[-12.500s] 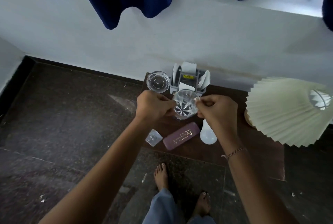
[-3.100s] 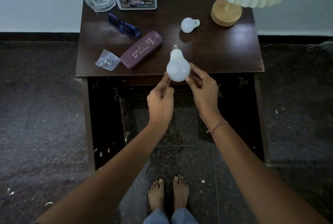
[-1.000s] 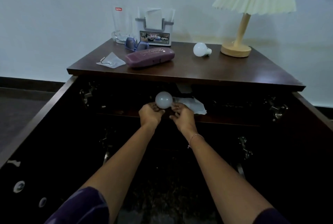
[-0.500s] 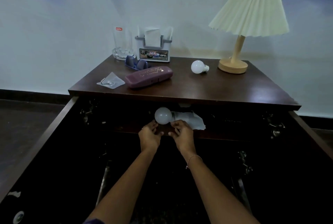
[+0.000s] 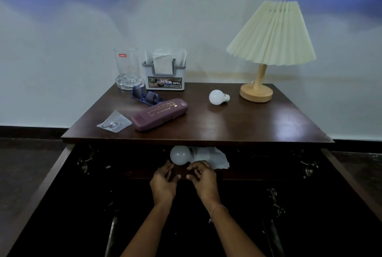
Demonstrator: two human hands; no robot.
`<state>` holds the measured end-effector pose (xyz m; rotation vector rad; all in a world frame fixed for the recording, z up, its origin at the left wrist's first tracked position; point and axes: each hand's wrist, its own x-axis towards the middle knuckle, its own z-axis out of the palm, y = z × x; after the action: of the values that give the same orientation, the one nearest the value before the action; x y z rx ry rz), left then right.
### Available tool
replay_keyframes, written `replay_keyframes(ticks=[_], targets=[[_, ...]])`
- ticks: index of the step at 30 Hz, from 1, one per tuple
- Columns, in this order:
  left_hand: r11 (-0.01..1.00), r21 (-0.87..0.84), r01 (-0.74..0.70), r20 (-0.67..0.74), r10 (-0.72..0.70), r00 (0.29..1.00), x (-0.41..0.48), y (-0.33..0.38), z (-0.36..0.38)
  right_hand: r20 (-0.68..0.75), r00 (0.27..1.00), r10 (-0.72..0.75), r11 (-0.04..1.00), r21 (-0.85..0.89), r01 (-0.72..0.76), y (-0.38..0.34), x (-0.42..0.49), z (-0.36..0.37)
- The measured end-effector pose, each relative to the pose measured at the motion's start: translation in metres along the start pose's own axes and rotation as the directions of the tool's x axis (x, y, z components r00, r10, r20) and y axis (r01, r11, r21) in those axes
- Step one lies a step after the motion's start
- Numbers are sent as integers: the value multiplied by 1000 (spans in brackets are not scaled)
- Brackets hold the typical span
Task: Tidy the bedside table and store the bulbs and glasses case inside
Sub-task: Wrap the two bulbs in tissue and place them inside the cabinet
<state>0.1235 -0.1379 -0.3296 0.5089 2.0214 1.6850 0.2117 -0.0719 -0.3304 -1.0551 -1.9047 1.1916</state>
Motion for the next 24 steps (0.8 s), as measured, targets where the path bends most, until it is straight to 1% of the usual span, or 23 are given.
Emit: replay_keyframes(ticks=[3,6,8,11,15,18,20,22,23,24], targets=[[995,93,-42,-5,43,999,-4,0,0,15,1000,9,999,-31,-9,-1,2,0],[971,199,-135,-47,147,988,-21,-2,-3,22,999,-23,992,-125,26,-6,-1,3],[968,172,-185,-76,200,977,-33,0,-7,50,995,-89,974,-207,98,-13,-2,3],[962,108,-250,-106,262,959,-43,16,-14,55,973,-224,937,-261,231,-32,-15,-3],[910,62,-409,-138,414,900,-64,51,-15,2,926,-376,903,-222,367,-58,-47,-20],[846,35,-532,-159,530,833,-84,81,-15,-84,873,-480,874,-137,467,-86,-68,-38],[793,7,-610,-165,602,781,-92,103,-14,-191,820,-540,841,-92,533,-110,-69,-54],[747,-44,-663,-145,652,744,-94,128,-9,-308,773,-555,823,-67,564,-133,-56,-71],[740,-86,-667,-127,656,744,-93,140,-5,-360,753,-551,820,-66,569,-143,-45,-79],[750,-150,-644,-104,635,765,-90,151,1,-404,737,-541,821,-65,567,-152,-33,-86]])
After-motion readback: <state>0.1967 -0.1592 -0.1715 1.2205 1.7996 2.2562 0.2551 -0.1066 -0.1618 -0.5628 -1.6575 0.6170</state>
